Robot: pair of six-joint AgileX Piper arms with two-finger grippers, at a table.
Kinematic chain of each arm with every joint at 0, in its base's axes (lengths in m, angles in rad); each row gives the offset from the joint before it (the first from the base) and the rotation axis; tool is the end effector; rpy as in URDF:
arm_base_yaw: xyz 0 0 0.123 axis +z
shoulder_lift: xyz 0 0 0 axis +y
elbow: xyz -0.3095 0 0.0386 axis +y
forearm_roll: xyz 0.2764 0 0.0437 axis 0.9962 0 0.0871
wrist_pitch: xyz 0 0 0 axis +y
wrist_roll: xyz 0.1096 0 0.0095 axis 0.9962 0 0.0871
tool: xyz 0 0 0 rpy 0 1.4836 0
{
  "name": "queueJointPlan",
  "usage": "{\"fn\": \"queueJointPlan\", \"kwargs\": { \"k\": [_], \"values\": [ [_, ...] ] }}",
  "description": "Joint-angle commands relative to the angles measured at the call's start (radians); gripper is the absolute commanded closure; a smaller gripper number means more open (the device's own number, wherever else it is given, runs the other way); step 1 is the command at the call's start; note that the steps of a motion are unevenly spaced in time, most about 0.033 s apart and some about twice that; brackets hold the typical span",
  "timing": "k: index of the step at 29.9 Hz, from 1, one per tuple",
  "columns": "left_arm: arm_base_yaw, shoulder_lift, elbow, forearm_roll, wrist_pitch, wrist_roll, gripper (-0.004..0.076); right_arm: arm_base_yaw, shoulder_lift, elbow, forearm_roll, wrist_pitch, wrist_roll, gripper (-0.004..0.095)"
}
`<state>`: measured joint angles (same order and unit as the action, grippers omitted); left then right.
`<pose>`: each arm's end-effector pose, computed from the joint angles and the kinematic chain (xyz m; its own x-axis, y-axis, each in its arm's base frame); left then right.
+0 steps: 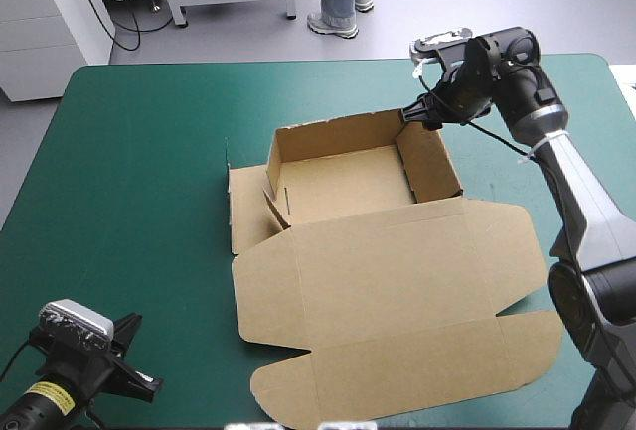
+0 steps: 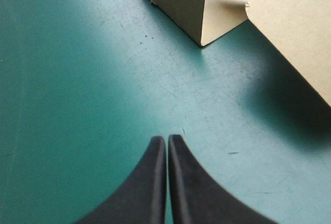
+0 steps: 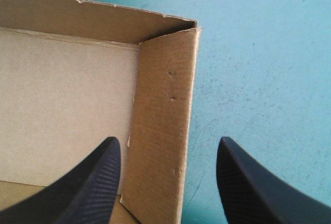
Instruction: Fold the box
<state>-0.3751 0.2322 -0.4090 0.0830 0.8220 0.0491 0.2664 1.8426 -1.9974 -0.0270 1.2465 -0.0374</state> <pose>0.0632 -0.0177 0.2654 -0.4551 0.2923 -0.8411 0.3678 0.9220 0.1215 0.4306 0.1146 0.4037 -0.8017 -0.2664 -0.5350 -0.2871 0.9568 -0.0462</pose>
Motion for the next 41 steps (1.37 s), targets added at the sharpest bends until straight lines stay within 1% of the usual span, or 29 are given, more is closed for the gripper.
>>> {"fn": "queueJointPlan", "kwargs": {
  "k": [1,10,15,20,23,25,26,27,28,30,31,36,41],
  "values": [
    [0.003,0.010,-0.038,-0.006,-0.054,-0.009,0.0730,-0.008,-0.072,-0.030,-0.012,0.006,-0.002,0.0388],
    [0.003,0.010,-0.038,-0.006,-0.060,-0.009,0.0730,-0.032,0.028,-0.020,-0.007,0.006,-0.017,0.0388],
    [0.003,0.010,-0.038,-0.002,-0.060,-0.009,0.0730,-0.041,0.116,-0.020,0.027,0.006,-0.015,0.0388],
    [0.003,0.010,-0.038,-0.002,-0.060,-0.009,0.0730,-0.041,0.180,-0.020,0.061,0.006,0.030,0.0394],
    [0.003,0.010,-0.038,-0.002,-0.060,-0.009,0.0730,-0.041,0.195,-0.018,0.062,0.006,0.037,0.0403],
    [0.003,0.010,-0.038,-0.002,-0.060,-0.009,0.0730,-0.041,0.202,-0.018,0.060,0.006,0.037,0.0445],
    [0.003,0.010,-0.038,-0.002,-0.060,-0.009,0.0730,-0.041,0.203,-0.018,0.060,0.006,0.037,0.0488],
    [0.003,0.010,-0.038,-0.002,-0.060,-0.009,0.0730,-0.041,0.204,-0.018,0.060,0.006,0.037,0.0552],
    [0.003,0.010,-0.038,-0.002,-0.060,-0.009,0.0730,-0.041,0.204,-0.018,0.060,0.006,0.037,0.0642],
    [0.003,0.010,-0.038,-0.002,-0.060,-0.009,0.0731,-0.041,0.204,-0.018,0.060,0.006,0.037,0.0867],
    [0.003,0.010,-0.038,-0.002,-0.060,-0.009,0.0730,-0.041,0.204,-0.018,0.060,0.006,0.037,0.0925],
    [0.003,0.010,-0.038,-0.002,-0.060,-0.009,0.0731,-0.041,0.181,-0.020,0.062,0.006,0.037,0.0926],
    [0.003,0.010,-0.038,-0.002,-0.060,-0.009,0.0730,-0.041,0.061,-0.020,0.058,0.006,0.029,0.0926]
  ]
}}
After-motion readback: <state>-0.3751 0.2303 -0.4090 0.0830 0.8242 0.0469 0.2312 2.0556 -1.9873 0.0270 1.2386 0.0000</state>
